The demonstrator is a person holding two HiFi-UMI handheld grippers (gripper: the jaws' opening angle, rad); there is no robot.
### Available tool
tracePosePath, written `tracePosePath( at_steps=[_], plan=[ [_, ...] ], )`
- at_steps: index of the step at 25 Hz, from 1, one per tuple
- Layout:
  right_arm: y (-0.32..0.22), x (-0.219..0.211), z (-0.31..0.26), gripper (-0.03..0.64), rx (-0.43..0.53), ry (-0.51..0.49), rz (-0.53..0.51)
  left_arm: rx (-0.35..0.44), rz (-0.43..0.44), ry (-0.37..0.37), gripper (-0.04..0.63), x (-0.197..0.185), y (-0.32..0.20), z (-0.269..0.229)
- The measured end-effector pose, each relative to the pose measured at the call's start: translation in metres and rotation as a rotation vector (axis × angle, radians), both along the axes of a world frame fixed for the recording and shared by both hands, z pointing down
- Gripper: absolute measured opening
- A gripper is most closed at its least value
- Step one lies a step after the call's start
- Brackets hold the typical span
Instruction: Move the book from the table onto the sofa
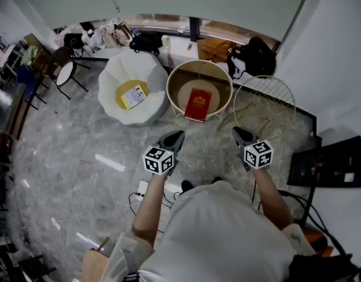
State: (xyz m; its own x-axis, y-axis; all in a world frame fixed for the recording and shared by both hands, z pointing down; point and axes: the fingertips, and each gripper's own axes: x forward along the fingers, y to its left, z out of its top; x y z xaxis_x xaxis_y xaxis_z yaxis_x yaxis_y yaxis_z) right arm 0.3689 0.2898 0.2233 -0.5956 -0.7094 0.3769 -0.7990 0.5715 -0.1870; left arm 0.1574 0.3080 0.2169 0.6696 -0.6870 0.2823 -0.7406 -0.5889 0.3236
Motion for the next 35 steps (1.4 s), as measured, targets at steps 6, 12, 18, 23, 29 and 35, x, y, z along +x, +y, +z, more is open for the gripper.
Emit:
tracePosePath(
  at_steps=[6,12,18,23,29,35],
  plan=[
    [0.008,-0.012,0.006,0.041,-0.006,0.006,0.019,-0.004,0.02,0.0,0.002,-0.012,0.004,0.004],
    [0.018,-0.029,0.016,0.041,-0.019,0.016,0.044,0.001,0.047,-0.003,0.002,-0.03,0.008,0.007],
    [0.023,-0.051,0.02,0.041,-0.026,0.018,0.048,0.009,0.063,-0.018,0.002,-0.048,0.007,0.008],
    [0.023,-0.064,0.024,0.041,-0.031,0.025,0.046,0.008,0.065,-0.014,0.002,-0.059,0.009,0.011],
    [0.013,-0.074,0.026,0.043,-0.035,0.025,0.05,0.004,0.058,-0.014,0.002,-0.07,0.001,0.015],
    [-0.005,-0.083,0.029,0.043,-0.046,0.032,0.038,-0.001,0.045,-0.014,0.002,-0.079,-0.016,0.018]
  ],
)
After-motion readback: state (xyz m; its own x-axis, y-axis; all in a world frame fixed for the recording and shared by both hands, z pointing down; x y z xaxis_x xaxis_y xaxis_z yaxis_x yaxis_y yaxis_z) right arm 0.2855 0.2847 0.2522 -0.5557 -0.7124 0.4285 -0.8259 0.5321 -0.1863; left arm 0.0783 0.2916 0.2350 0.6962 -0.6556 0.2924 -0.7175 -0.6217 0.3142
